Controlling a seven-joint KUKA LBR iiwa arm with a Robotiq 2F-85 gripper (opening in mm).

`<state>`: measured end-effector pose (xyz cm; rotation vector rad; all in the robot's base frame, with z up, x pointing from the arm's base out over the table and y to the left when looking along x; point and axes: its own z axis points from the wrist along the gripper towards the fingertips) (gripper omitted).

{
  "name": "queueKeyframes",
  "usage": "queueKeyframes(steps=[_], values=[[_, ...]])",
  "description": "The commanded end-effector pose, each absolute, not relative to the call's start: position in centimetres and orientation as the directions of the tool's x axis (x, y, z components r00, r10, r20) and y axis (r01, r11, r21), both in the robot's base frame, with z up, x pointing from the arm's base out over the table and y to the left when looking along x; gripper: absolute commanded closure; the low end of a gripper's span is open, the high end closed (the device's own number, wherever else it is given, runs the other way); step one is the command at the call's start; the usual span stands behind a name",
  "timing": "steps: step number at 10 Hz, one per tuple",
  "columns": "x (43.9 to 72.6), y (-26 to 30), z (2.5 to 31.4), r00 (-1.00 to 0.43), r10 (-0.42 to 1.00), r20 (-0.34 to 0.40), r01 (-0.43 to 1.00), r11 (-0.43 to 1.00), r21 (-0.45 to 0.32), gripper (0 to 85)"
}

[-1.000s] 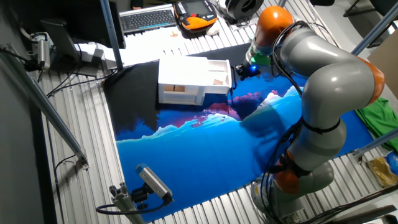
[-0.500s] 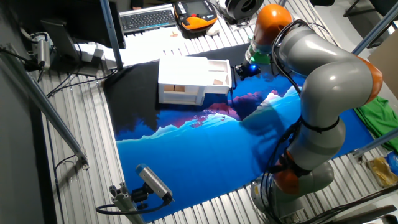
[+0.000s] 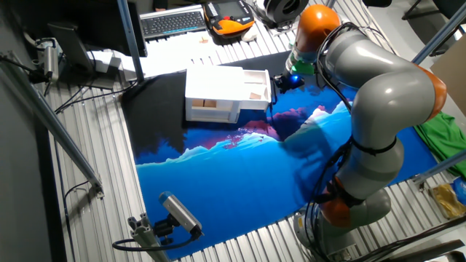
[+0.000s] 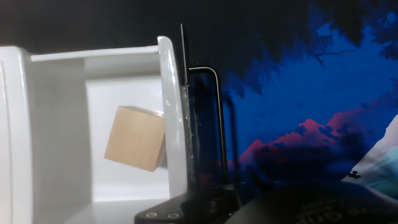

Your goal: Grasp the handle and close the drawer

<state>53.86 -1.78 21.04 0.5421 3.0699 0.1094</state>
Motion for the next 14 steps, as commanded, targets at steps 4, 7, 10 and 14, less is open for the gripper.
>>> queueKeyframes(steps=[4, 7, 10, 14], values=[[53.98, -1.67, 21.14, -0.942, 0.336, -0.013, 0.335, 0.939, 0.074, 51.0], [54.22, -1.61, 20.99, -0.944, 0.331, -0.013, 0.329, 0.941, 0.079, 68.0], [54.54, -1.31, 21.1, -0.944, 0.331, -0.002, 0.33, 0.941, 0.074, 68.0], [54.59, -1.36, 21.01, -0.946, 0.323, 0.005, 0.323, 0.943, 0.076, 68.0]])
